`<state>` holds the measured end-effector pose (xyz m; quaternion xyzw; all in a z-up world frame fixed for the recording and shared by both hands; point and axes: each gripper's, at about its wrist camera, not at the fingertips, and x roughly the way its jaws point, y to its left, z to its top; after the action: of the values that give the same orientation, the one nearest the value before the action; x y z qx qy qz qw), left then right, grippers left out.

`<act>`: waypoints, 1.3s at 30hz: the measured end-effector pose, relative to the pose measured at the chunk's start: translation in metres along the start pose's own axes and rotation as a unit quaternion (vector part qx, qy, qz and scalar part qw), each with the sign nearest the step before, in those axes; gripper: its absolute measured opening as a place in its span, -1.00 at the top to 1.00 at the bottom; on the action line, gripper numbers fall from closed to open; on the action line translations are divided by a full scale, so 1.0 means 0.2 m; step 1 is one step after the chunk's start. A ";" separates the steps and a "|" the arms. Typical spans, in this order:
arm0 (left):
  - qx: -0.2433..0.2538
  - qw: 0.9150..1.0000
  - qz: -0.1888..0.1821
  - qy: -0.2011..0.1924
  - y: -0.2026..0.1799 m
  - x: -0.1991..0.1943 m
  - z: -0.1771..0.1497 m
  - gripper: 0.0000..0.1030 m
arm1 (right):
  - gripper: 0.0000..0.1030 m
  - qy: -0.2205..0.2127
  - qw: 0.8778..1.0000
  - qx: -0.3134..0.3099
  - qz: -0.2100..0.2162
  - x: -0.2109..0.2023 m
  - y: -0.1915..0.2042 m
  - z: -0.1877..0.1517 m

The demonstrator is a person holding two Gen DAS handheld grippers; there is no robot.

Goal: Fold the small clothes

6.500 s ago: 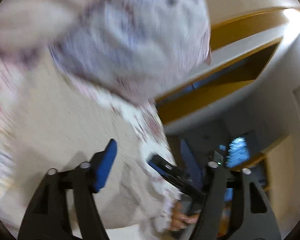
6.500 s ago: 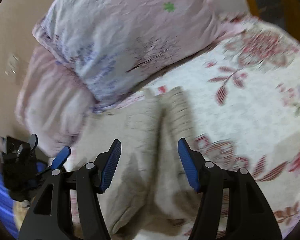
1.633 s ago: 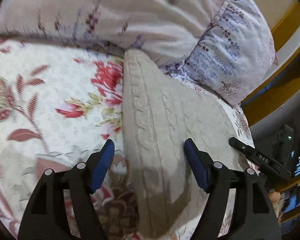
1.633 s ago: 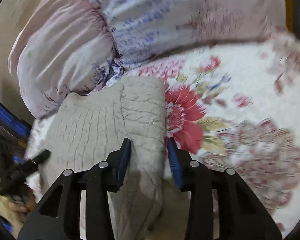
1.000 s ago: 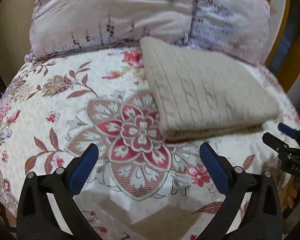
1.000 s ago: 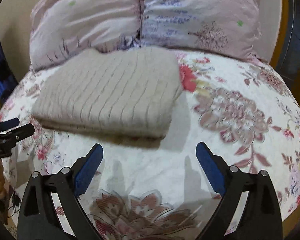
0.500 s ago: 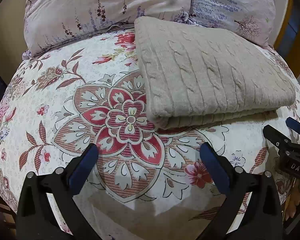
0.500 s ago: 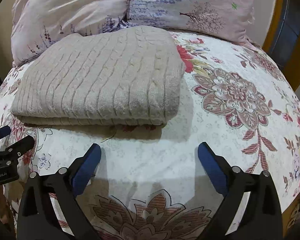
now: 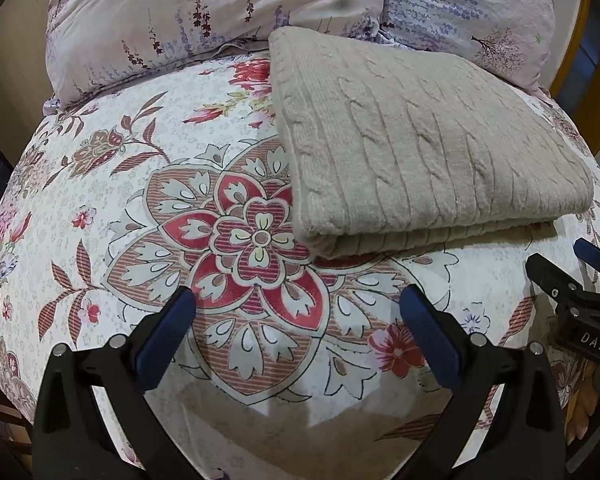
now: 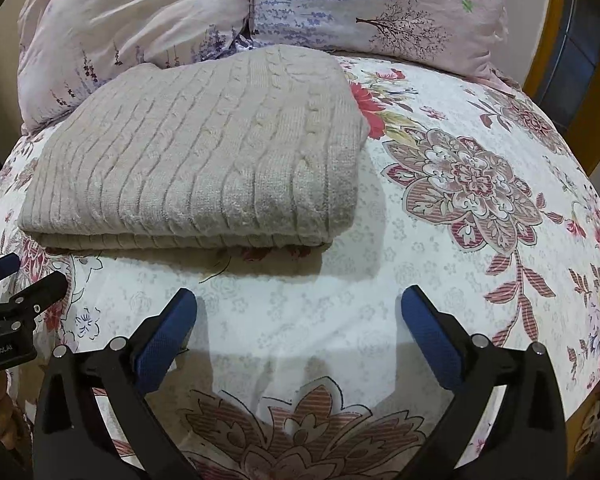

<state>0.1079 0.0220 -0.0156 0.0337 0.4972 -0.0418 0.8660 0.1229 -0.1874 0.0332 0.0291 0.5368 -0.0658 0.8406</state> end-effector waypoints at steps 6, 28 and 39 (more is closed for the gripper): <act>-0.001 1.000 0.000 0.001 0.00 0.00 0.00 -0.97 | -0.97 -0.001 1.000 -0.001 0.001 0.00 0.00 0.00; 0.001 1.000 -0.001 0.006 0.01 0.01 0.00 -0.97 | -0.97 0.004 1.000 0.000 0.000 0.00 -0.01 0.00; 0.002 1.000 -0.001 0.006 0.01 0.01 0.00 -0.97 | -0.97 0.003 1.000 -0.001 0.001 0.00 -0.01 0.00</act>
<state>0.1103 0.0234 -0.0173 0.0346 0.5022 -0.0436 0.8630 0.1231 -0.1887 0.0333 0.0290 0.5397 -0.0646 0.8389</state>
